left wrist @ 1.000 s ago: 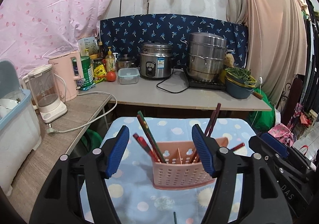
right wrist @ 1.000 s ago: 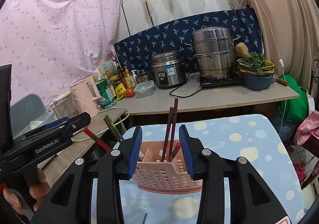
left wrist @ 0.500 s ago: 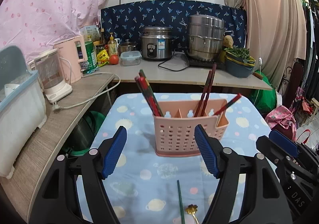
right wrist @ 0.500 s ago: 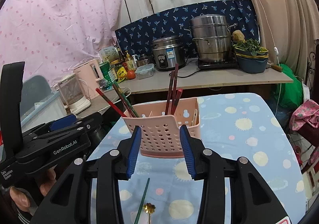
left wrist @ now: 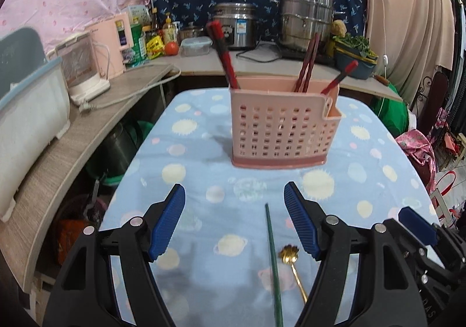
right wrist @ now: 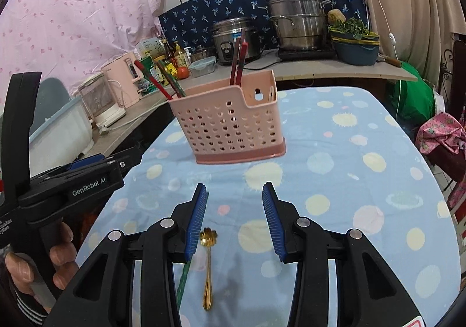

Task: Organize utensils
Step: 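Move both open tools back to the green chopstick and gold spoon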

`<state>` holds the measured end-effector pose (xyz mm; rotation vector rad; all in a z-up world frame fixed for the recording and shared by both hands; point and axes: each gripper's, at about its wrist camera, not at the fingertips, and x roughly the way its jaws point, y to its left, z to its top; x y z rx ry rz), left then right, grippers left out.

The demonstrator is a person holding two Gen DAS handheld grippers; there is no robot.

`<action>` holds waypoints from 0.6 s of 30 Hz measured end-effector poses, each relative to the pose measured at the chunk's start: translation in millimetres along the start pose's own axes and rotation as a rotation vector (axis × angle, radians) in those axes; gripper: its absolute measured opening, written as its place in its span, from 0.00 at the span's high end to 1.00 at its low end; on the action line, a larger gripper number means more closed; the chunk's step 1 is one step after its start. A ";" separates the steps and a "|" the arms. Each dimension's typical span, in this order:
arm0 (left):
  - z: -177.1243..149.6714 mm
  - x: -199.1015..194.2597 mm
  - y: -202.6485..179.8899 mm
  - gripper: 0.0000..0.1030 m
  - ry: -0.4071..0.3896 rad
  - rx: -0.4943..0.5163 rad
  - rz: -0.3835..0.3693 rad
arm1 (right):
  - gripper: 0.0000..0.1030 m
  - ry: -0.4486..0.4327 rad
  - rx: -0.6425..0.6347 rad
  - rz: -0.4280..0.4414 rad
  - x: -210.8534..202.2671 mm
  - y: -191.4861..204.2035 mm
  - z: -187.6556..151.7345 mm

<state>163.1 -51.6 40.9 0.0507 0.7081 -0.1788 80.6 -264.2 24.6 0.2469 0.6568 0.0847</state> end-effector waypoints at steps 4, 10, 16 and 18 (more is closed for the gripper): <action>-20.8 7.2 5.3 0.35 0.050 -0.015 0.006 | 0.62 0.054 -0.004 -0.006 6.1 -0.1 -25.4; -47.6 15.0 10.0 0.35 0.107 -0.019 0.014 | 0.62 0.105 -0.037 -0.025 11.2 4.7 -53.5; -70.5 17.3 16.1 0.35 0.157 -0.031 0.003 | 0.62 0.152 -0.059 -0.018 17.8 11.4 -73.8; -77.3 17.6 17.4 0.35 0.172 -0.030 0.002 | 0.62 0.169 -0.064 -0.012 22.1 13.4 -78.2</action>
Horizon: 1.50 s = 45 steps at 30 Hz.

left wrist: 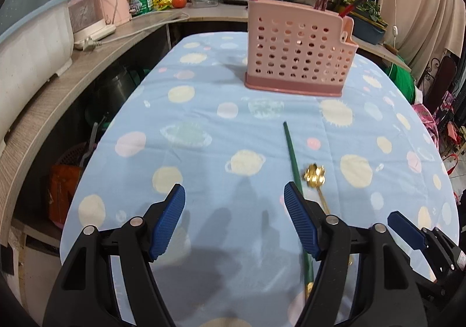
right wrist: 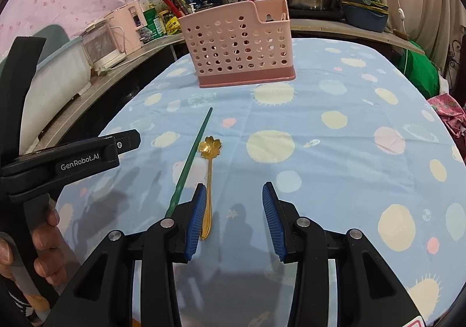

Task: Organize utensils
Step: 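Move both open tools back to the green chopstick and gold spoon, then grasp the gold spoon with the right tool while the left grasps the green chopstick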

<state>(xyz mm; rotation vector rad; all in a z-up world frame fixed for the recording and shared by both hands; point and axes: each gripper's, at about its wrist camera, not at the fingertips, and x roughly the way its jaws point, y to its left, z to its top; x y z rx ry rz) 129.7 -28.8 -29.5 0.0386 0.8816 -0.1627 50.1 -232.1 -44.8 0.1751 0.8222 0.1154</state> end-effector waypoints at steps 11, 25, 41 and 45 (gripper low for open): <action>-27.2 5.9 11.9 0.35 0.066 -0.020 0.005 | 0.71 0.043 -0.059 0.004 21.8 20.0 -14.0; -34.4 8.5 9.0 0.35 0.090 -0.018 -0.008 | 0.91 0.023 -0.077 -0.045 18.2 14.9 -19.3; -58.6 -0.3 -24.9 0.35 0.139 0.040 -0.129 | 0.91 0.008 0.050 -0.041 -3.8 -16.8 -28.6; -63.7 0.9 -30.4 0.36 0.143 0.054 -0.124 | 0.91 0.010 0.058 -0.035 -5.0 -18.4 -30.8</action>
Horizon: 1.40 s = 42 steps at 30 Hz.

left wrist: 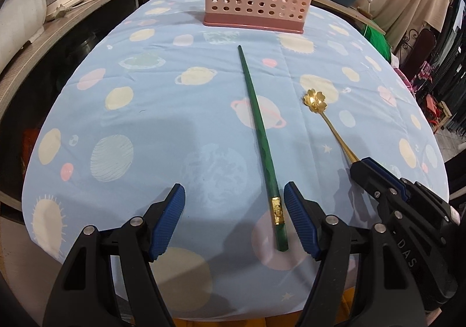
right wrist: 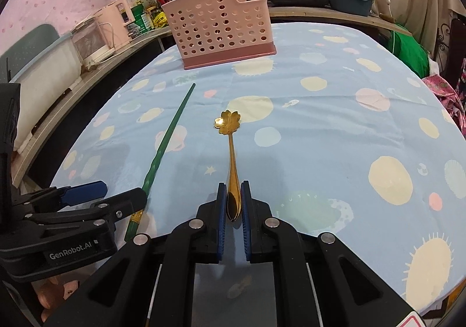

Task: Organize utensils
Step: 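Grasp the gold spoon with the right tool while the left grasps the green chopstick, then lift the spoon and green chopstick and lower them into the pink basket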

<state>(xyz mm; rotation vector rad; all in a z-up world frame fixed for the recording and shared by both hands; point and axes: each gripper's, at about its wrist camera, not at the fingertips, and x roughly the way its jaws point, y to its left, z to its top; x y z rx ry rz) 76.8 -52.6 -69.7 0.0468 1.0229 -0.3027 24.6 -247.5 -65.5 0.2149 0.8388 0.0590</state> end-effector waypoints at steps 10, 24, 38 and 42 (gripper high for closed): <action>-8.3 -6.6 -9.4 0.77 0.003 0.038 -0.033 | 0.91 0.000 0.009 0.013 -4.0 -0.3 -5.5; 3.2 -29.9 -7.7 0.93 -0.025 0.010 -0.053 | 0.98 -0.046 0.036 0.033 -23.1 -7.3 3.1; 64.6 -90.6 6.1 0.93 -0.200 -0.030 -0.067 | 0.98 -0.150 0.057 0.059 -54.9 -12.8 47.4; 86.9 -106.2 10.2 0.93 -0.256 -0.034 -0.060 | 0.98 -0.180 0.062 0.071 -60.4 -15.3 62.8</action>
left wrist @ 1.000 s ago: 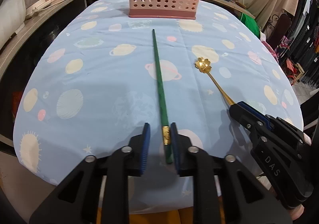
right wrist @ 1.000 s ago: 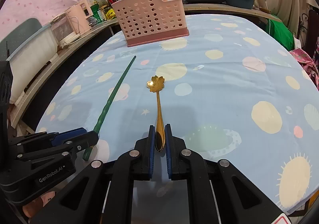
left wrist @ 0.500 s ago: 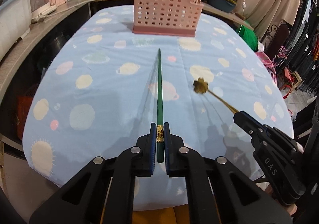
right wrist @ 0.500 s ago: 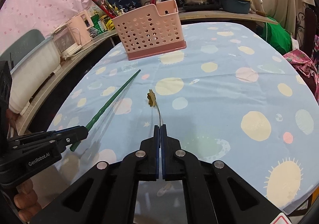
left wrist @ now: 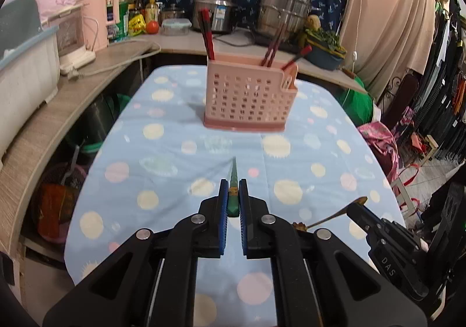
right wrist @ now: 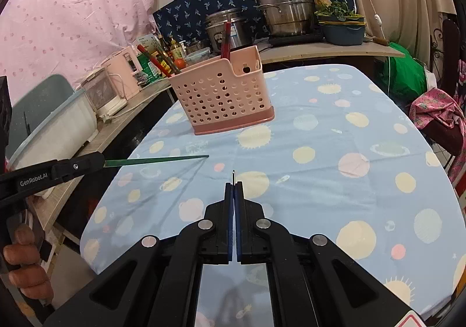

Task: Organize utensils
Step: 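Lift the spoon and green chopstick and lower them into the pink basket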

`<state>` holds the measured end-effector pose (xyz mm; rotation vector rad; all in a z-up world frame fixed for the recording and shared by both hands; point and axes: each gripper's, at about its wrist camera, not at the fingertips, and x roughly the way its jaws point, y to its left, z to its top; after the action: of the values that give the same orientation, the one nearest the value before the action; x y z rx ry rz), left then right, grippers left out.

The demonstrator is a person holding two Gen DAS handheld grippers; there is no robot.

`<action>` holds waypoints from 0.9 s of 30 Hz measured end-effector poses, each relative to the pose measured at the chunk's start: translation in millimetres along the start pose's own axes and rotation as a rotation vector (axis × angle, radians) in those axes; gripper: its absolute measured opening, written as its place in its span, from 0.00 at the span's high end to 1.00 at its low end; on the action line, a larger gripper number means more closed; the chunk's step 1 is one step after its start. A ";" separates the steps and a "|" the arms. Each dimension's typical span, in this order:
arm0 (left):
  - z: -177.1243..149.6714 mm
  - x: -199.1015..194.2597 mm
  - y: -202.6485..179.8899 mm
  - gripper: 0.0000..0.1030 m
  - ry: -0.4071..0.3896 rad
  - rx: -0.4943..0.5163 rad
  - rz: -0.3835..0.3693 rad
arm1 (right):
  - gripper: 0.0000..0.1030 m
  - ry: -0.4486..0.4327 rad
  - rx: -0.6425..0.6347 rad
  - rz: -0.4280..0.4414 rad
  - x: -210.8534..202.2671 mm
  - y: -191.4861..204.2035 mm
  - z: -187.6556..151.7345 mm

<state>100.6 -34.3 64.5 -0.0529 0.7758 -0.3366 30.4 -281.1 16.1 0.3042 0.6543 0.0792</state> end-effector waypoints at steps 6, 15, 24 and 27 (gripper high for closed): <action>37.2 -6.7 5.0 0.93 -0.060 -0.018 -0.006 | 0.98 -0.028 0.015 0.018 1.5 -2.7 25.5; 98.6 -16.1 4.9 0.93 -0.154 -0.022 -0.015 | 0.98 -0.102 0.017 0.051 5.2 -3.1 82.3; 167.2 -29.4 -5.4 0.93 -0.293 -0.010 -0.013 | 0.98 -0.170 0.022 0.111 19.6 3.6 153.8; 188.6 -30.3 -7.9 0.93 -0.335 -0.008 0.000 | 0.98 -0.189 0.001 0.102 28.1 10.0 175.6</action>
<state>209.3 -46.5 221.3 -0.1134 0.4455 -0.3143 160.0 -311.3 134.5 0.3416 0.4513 0.1454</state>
